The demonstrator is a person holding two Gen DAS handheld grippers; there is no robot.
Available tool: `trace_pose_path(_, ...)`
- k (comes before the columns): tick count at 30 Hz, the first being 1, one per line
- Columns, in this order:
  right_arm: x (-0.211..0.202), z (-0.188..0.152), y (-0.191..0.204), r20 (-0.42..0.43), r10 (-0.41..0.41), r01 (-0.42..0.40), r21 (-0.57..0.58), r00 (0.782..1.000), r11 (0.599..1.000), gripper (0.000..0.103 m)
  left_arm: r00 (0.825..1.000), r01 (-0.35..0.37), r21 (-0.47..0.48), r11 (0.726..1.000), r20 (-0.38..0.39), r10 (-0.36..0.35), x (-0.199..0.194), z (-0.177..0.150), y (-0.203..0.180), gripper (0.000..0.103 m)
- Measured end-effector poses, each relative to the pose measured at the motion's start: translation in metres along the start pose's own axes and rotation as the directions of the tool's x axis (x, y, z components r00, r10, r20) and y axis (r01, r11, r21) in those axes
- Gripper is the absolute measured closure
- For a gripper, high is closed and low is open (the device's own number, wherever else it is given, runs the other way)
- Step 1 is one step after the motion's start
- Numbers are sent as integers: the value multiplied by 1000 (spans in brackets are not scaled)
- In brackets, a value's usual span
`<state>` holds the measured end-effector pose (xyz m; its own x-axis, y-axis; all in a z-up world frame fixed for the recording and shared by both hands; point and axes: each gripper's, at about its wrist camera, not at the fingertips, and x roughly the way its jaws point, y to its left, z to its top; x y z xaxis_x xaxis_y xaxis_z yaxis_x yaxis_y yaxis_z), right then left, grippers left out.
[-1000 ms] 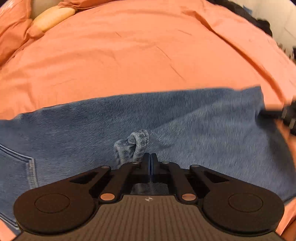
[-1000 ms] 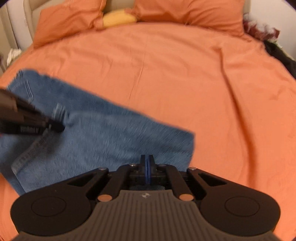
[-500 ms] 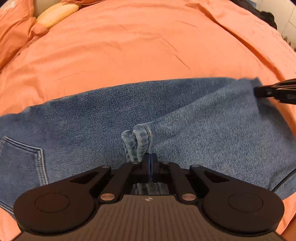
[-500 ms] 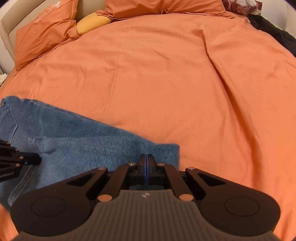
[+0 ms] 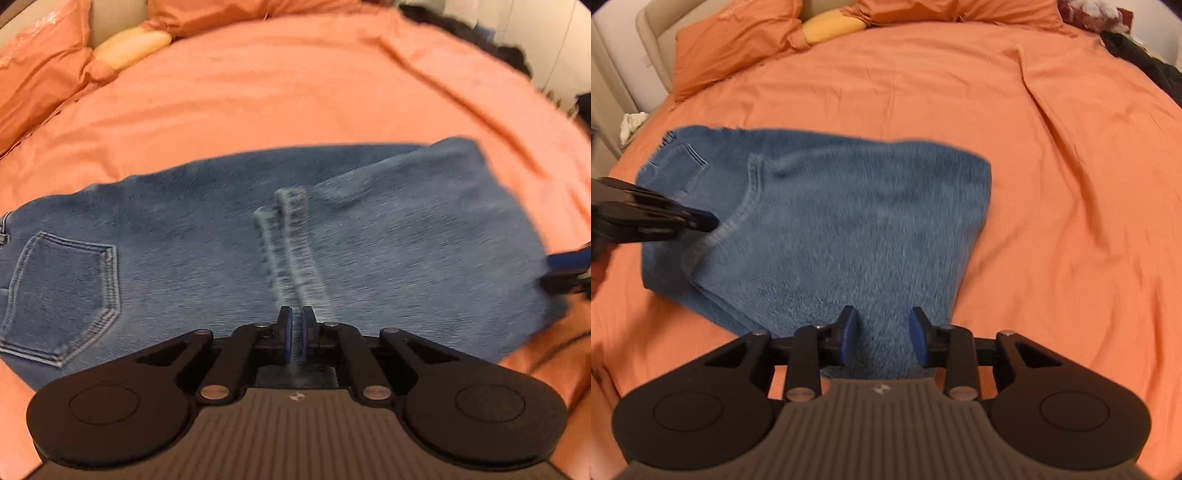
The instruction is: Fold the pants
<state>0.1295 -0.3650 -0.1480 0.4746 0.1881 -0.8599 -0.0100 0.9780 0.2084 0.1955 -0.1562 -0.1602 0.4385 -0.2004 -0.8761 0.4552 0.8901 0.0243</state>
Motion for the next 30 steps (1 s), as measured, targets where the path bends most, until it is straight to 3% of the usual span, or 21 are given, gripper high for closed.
trace_pose_path(5,28,6,-6,-84,-11,13,25,996,1000,73,997,78,25,997,23,-78,-9,-2,-18,96)
trace_pose_path(9,39,11,4,-108,-56,55,-17,993,998,70,998,38,40,998,-54,-36,11,-10,-20,97)
trace_pose_path(13,42,10,10,-100,-86,81,-58,991,995,70,996,51,7,999,-75,-50,27,-13,-16,98)
trace_pose_path(18,40,11,6,-89,-70,67,-37,994,997,69,999,36,-36,999,-20,-37,26,-19,-17,98)
trace_pose_path(22,33,9,16,-53,-104,99,-86,993,991,69,996,69,-74,995,63,-64,-3,-34,-5,96)
trace_pose_path(24,23,8,21,-19,-110,107,-130,994,986,68,994,53,-96,994,102,-43,-22,-39,6,67)
trace_pose_path(28,2,13,36,53,-88,97,-225,995,969,66,986,49,-179,983,168,-18,-55,-52,49,54)
trace_pose_path(30,-2,19,48,59,-64,78,-287,996,955,60,984,47,-247,968,177,-3,-63,-56,80,45)
